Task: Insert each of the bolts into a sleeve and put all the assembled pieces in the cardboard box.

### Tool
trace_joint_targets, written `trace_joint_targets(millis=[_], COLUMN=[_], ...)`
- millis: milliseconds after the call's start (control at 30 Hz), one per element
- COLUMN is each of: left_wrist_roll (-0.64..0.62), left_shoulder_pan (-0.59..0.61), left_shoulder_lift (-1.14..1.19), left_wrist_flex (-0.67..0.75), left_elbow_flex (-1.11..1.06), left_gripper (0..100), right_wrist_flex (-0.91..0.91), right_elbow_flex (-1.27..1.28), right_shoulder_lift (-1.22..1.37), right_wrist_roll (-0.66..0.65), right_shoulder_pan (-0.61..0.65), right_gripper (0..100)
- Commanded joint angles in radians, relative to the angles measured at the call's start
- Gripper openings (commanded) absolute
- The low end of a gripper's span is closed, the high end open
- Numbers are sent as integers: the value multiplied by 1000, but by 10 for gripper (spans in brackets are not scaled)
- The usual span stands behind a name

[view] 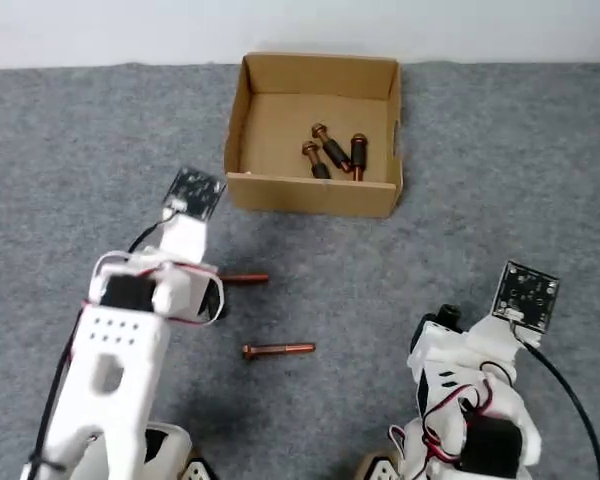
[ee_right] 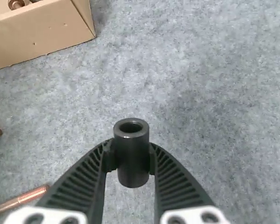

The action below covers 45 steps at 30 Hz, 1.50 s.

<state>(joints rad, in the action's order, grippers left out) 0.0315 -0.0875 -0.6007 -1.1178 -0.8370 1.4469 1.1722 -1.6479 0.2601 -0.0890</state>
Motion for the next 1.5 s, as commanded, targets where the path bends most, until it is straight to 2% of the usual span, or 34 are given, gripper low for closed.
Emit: trace_joint_targets(millis=[0,167,300,500,567,733,800,1033,1367,1467], left_wrist_roll=[-203,-405,-628,-878,-939,-950,-970,-1013,-1010,-1010], left_shoulder_pan=[-29,-29,-21,-29,-38,-107,-138,-176,-175,-175], left_shoulder_lift=[112,267,358,448,465,480,480,482,491,549], left_wrist_flex=[-2,-3,-2,-3,-3,-64,-75,-54,137,147], left_elbow_flex=[142,237,248,248,259,325,351,357,199,189], left_gripper=[9,8,8,9,44,243,276,275,276,278], right_wrist_flex=[-24,-24,-24,-24,-24,-25,-25,-25,-25,-25], right_elbow_flex=[-5,-5,-5,-5,-5,0,0,0,0,0], right_shoulder_lift=[-4,-5,-5,-5,-5,-5,-5,-5,-5,-5], right_wrist_roll=[-11,-11,-11,-11,-11,-11,-11,-11,-11,-11], right_shoulder_pan=[-48,-94,-93,-91,-90,-90,-90,-90,-90,-90], right_gripper=[8,8,8,8,8,8,8,8,8,8])
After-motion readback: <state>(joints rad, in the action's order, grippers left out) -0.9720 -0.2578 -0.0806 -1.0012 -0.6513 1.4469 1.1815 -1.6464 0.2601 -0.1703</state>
